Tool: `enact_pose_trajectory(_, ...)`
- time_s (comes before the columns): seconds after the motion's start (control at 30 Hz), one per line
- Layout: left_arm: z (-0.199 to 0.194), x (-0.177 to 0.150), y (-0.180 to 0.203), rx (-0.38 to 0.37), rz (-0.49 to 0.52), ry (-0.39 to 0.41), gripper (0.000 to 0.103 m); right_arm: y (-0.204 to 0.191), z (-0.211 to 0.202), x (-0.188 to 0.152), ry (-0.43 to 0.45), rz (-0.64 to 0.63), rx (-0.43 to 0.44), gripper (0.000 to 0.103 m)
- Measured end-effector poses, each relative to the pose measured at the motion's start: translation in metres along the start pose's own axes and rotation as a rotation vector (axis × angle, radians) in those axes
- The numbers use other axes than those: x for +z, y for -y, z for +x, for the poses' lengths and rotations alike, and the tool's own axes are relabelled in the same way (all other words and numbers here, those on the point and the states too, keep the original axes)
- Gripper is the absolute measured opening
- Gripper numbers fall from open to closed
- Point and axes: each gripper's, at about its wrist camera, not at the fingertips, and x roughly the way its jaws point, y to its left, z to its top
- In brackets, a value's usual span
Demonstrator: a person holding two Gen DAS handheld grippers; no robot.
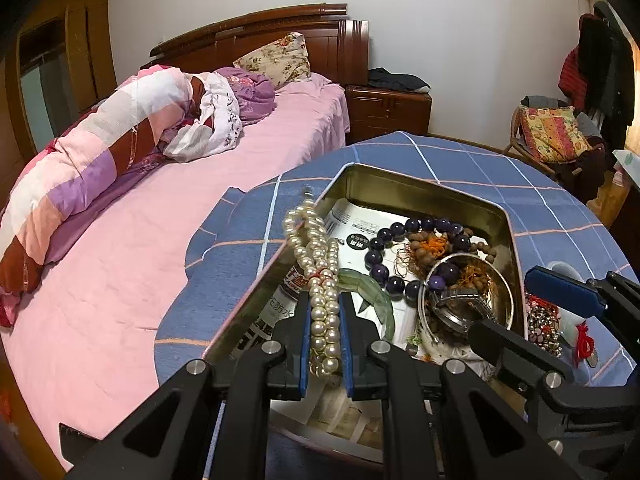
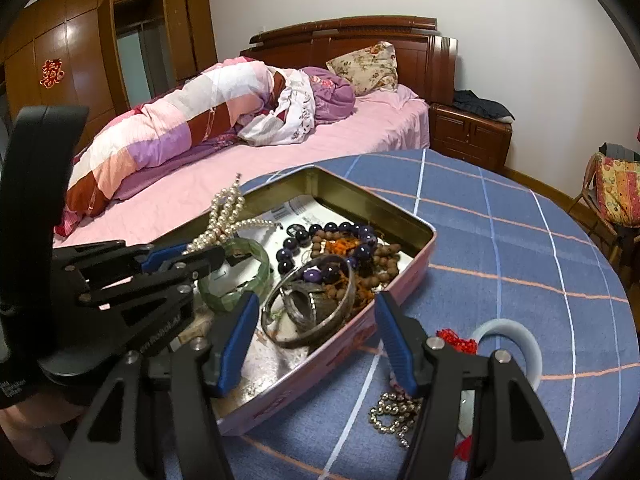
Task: Organize jewelry
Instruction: 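Release the silver bangle with the right tool while the left tool drops the pearls, then move the right tool to the pale jade bangle while the left tool approaches the red cord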
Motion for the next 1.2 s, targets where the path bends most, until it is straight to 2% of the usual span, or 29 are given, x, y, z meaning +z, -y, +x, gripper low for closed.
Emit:
enact_pose_trajectory(0.17, -0.001, 0.001, -0.001, -0.012, -0.010, 0.006, 0.014, 0.002, -0.004, 0.000, 0.011, 0.004, -0.012, 0.067)
enact_pose_trajectory(0.23, -0.003, 0.002, 0.000, -0.009, -0.012, 0.008, 0.019, 0.004, -0.006, 0.000, 0.018, 0.007, -0.016, 0.069)
enact_pose_trajectory(0.27, -0.003, 0.002, 0.000, -0.007, -0.012, 0.010, 0.025, 0.005, -0.007, -0.001, 0.020, 0.009, -0.015, 0.070)
enact_pose_trajectory(0.37, -0.007, 0.002, 0.001, 0.012, -0.023, 0.027, 0.058, 0.010, -0.012, -0.002, 0.026, 0.019, -0.025, 0.071)
enact_pose_trajectory(0.53, -0.016, 0.006, 0.002, -0.001, -0.029, 0.060, 0.059, 0.022, -0.021, -0.003, 0.038, 0.043, -0.044, 0.072)
enact_pose_trajectory(0.7, -0.018, 0.007, 0.006, 0.002, -0.030, 0.060, 0.060, 0.042, -0.034, -0.008, 0.047, 0.081, -0.076, 0.072)
enact_pose_trajectory(1.03, -0.025, 0.003, 0.031, -0.030, 0.005, 0.064, 0.060, 0.092, -0.050, -0.035, -0.006, 0.154, -0.196, 0.073)
enact_pose_trajectory(1.2, -0.022, 0.002, 0.046, -0.034, 0.031, 0.048, 0.060, 0.106, -0.047, -0.040, -0.035, 0.189, -0.219, 0.074)
